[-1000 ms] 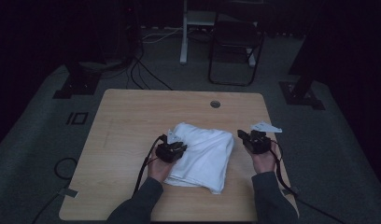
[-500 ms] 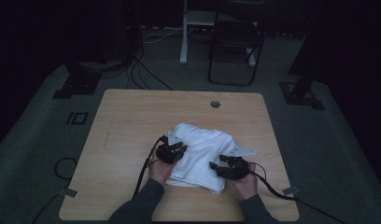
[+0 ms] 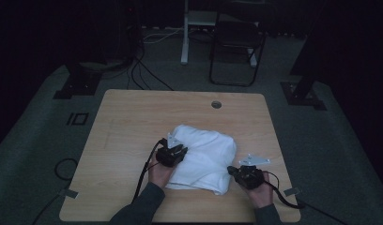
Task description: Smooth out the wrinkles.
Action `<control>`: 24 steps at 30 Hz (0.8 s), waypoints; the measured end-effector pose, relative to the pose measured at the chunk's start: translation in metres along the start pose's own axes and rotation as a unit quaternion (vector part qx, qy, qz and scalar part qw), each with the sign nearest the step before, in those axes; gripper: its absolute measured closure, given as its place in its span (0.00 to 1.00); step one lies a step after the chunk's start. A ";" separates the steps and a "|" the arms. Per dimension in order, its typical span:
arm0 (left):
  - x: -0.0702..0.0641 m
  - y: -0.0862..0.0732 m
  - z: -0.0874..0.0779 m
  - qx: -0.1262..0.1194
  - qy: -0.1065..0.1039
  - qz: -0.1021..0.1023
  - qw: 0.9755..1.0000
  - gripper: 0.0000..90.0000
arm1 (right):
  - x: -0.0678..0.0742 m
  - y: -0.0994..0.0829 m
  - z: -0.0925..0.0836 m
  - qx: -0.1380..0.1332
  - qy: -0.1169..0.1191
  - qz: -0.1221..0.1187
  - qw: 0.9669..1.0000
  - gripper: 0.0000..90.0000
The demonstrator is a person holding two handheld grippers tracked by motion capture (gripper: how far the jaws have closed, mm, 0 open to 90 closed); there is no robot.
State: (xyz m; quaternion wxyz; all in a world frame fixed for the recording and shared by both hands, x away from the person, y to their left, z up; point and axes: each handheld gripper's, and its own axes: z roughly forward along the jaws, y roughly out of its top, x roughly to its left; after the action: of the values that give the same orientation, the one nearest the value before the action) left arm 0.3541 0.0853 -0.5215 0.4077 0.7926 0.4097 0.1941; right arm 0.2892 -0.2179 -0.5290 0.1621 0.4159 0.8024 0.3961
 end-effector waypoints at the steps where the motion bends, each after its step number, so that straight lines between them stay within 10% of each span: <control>1: 0.001 0.000 -0.003 -0.001 -0.005 -0.006 1.000 0.78 | 0.001 0.001 -0.002 -0.006 -0.002 0.004 1.000 0.76; 7: 0.006 0.004 -0.017 -0.018 -0.026 -0.016 0.999 0.68 | 0.022 0.017 -0.008 -0.054 0.027 -0.016 0.998 0.57; 15: 0.005 0.002 -0.020 -0.020 -0.023 -0.008 0.999 0.64 | 0.046 0.009 0.029 0.022 0.038 -0.056 0.997 0.49; 24: 0.000 -0.003 -0.022 -0.017 -0.002 0.006 1.000 0.64 | 0.030 -0.004 0.041 0.044 0.003 -0.047 0.998 0.47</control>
State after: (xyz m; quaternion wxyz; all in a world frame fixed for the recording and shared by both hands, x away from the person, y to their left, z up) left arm 0.3386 0.0971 -0.5104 0.4209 0.7881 0.4013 0.2021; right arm 0.2932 -0.1749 -0.5561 0.1599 0.3837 0.8381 0.3532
